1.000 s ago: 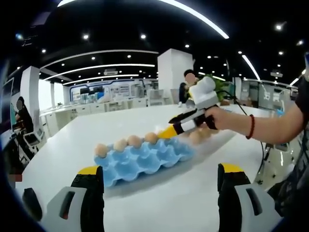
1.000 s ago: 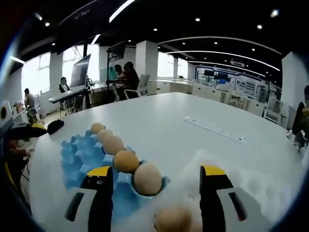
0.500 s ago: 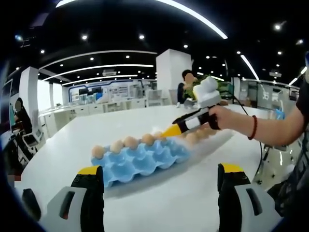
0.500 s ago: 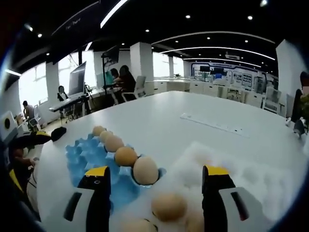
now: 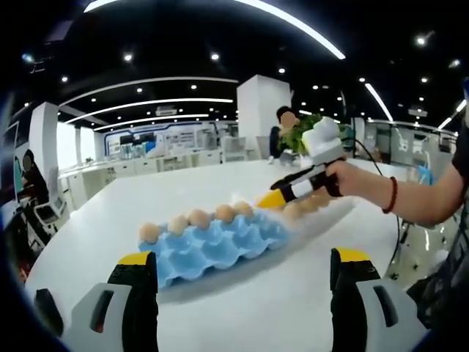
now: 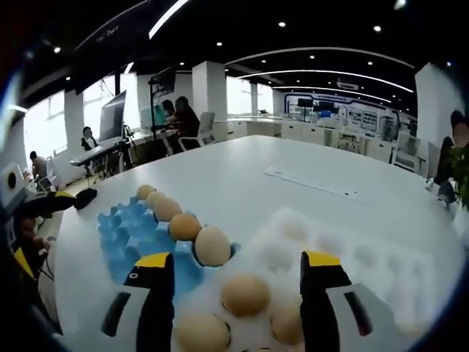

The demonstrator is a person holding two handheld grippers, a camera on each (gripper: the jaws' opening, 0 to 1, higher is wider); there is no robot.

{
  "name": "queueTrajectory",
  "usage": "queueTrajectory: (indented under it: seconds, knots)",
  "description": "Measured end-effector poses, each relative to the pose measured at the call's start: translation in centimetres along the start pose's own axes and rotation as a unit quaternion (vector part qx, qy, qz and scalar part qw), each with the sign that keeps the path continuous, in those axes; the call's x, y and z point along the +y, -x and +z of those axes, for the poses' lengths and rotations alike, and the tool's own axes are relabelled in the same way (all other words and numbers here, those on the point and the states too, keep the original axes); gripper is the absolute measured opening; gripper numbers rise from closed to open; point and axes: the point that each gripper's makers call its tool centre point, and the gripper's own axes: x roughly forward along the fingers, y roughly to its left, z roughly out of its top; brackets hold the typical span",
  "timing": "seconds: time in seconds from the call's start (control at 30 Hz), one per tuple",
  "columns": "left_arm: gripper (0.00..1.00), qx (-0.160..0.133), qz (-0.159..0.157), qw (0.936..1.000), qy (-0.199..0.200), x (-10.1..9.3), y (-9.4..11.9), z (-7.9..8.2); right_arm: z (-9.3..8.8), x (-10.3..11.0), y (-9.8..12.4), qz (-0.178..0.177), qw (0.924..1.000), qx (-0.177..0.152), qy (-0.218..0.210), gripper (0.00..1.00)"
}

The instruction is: Place the egg into an empty slot of the egg tray after lifting it from the table, then release the egg inside the slot.

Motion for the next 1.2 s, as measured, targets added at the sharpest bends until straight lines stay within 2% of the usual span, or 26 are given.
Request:
queueTrajectory:
  seconds: [0.3,0.37,0.43,0.5,0.8,0.9,1.2]
  knots:
    - [1.00,0.002,-0.001,1.0000,-0.002,0.0,0.0,0.0,-0.4,-0.6,0.1,-0.013,0.9999,0.010,0.000,0.59]
    - [1.00,0.000,-0.001,1.0000,-0.002,0.0,-0.1,0.0,-0.8,-0.2,0.7,-0.021,0.9997,0.014,-0.002,0.57]
    - [1.00,0.000,-0.002,1.0000,-0.002,0.0,-0.1,0.0,-0.5,-0.8,0.3,-0.027,0.9995,0.015,-0.010,0.55]
    - [1.00,0.001,-0.002,1.0000,-0.002,0.0,-0.1,0.0,-0.8,-0.7,0.5,-0.031,0.9988,0.032,-0.021,0.53]
    - [1.00,0.001,-0.001,1.0000,0.000,0.0,-0.1,-0.2,-1.0,-1.2,0.5,-0.055,0.9963,0.056,-0.034,0.43]
    - [1.00,0.001,0.000,1.0000,0.002,0.1,-0.1,-0.3,-1.3,-1.3,0.6,-0.064,0.9946,0.078,-0.023,0.40]
    - [1.00,0.003,-0.005,1.0000,0.003,-0.2,-0.3,-0.6,-1.8,-0.6,0.1,-0.072,0.9914,0.109,-0.010,0.36]
